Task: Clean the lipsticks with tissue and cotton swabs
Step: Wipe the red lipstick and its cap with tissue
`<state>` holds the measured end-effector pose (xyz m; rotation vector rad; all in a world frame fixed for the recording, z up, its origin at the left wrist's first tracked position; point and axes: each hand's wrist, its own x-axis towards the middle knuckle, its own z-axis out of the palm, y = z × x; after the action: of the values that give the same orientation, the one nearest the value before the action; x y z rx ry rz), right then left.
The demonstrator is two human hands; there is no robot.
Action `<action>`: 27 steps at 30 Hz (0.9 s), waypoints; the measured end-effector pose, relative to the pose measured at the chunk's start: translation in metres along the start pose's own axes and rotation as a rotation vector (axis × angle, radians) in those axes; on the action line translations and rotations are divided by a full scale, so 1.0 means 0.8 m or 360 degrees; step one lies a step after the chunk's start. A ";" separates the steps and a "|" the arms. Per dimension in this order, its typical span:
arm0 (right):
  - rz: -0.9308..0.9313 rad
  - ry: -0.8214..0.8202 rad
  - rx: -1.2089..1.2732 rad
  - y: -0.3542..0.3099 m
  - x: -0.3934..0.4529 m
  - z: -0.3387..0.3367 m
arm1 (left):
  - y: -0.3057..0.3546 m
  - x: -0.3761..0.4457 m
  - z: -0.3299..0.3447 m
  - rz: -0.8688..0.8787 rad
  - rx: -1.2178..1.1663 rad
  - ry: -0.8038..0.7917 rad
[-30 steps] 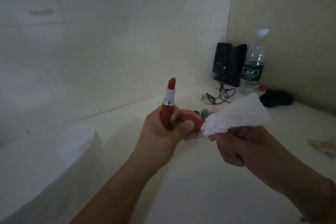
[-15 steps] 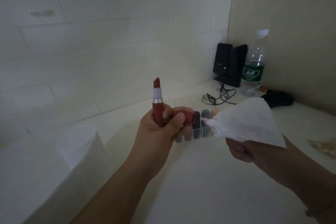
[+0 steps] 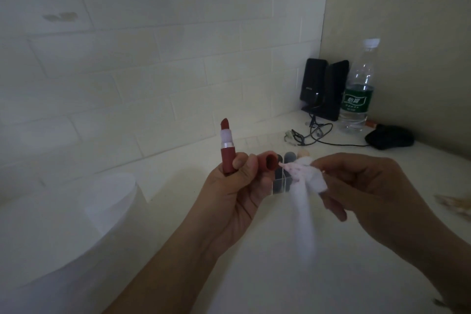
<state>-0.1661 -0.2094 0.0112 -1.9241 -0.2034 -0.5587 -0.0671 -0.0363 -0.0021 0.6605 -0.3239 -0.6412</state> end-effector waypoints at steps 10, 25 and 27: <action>-0.0016 -0.0198 0.0207 0.009 0.001 0.002 | -0.006 0.002 -0.008 0.0027 -0.0074 -0.0110; 0.0054 -0.0176 -0.0026 -0.001 -0.001 -0.002 | -0.008 0.004 -0.018 0.0026 -0.0141 -0.0219; 0.0085 -0.0256 -0.0090 0.000 0.000 -0.013 | -0.007 0.002 -0.016 0.0015 -0.0188 -0.0281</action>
<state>-0.1692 -0.2188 0.0149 -2.0249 -0.2406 -0.3778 -0.0623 -0.0348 -0.0151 0.4899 -0.4492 -0.7057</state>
